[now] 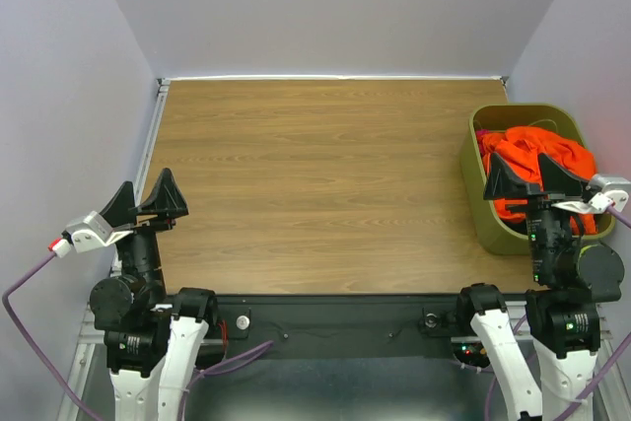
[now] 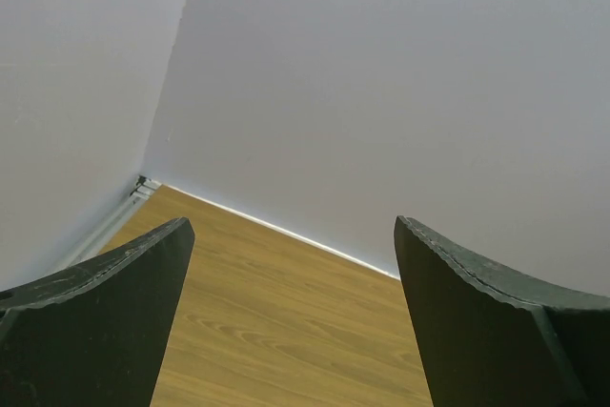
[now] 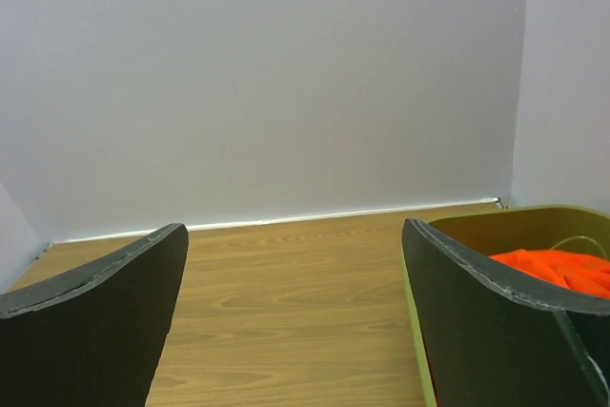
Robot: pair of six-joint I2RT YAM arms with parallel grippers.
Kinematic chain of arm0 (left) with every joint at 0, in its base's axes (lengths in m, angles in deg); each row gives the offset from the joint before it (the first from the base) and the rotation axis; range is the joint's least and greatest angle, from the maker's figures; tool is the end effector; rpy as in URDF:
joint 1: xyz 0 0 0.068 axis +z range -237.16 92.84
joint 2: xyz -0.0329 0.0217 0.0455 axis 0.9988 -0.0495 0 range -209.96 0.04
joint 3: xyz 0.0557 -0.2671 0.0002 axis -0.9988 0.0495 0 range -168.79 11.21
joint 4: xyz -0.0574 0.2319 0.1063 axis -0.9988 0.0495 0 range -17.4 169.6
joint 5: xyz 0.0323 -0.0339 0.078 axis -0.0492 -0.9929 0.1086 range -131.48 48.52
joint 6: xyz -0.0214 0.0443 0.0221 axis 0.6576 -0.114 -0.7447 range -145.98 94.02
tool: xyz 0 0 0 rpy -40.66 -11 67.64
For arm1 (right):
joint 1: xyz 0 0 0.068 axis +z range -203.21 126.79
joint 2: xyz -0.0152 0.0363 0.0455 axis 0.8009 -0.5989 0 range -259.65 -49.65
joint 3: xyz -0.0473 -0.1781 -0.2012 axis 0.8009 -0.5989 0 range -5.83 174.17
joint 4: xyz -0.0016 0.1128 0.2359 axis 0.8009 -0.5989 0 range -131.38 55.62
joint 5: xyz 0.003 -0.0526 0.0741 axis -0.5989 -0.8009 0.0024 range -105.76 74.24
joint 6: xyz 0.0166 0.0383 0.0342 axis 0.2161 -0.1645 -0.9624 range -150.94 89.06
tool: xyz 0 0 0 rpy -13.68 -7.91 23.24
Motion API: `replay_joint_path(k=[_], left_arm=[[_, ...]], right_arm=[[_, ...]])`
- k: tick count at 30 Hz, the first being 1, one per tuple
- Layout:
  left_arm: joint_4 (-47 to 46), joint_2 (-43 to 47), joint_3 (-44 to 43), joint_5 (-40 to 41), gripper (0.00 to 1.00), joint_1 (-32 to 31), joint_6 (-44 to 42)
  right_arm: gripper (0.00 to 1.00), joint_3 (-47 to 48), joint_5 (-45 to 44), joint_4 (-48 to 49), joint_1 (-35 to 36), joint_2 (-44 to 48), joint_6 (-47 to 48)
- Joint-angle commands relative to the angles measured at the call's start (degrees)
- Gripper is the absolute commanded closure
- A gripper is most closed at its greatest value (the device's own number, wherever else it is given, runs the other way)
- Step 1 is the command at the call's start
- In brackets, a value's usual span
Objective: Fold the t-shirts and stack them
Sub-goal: Grab the tshirt from the pile
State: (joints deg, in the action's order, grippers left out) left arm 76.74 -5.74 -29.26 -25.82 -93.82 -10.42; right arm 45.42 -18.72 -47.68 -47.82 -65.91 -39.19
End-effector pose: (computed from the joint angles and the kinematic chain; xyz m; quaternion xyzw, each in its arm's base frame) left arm 0.0190 0.0074 0.3839 -0.1561 0.4806 -0.0994 0.8572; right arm 0.0347 0.0015 0.4176 0.0353 0.5605 0.0839 0.8231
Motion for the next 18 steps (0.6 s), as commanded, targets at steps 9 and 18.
replay_joint_path(k=[9, 18], left_arm=[[-3.26, -6.77, 0.83, -0.89, 0.01, 0.33, 2.38], [-5.97, -13.99, 6.18, -5.82, 0.01, -0.64, 1.50]], right_arm=[[0.00, -1.15, -17.66, 0.56, 0.50, -4.56, -4.67], [0.00, 8.07, -40.69, -6.73, 0.50, -27.93, -3.35]])
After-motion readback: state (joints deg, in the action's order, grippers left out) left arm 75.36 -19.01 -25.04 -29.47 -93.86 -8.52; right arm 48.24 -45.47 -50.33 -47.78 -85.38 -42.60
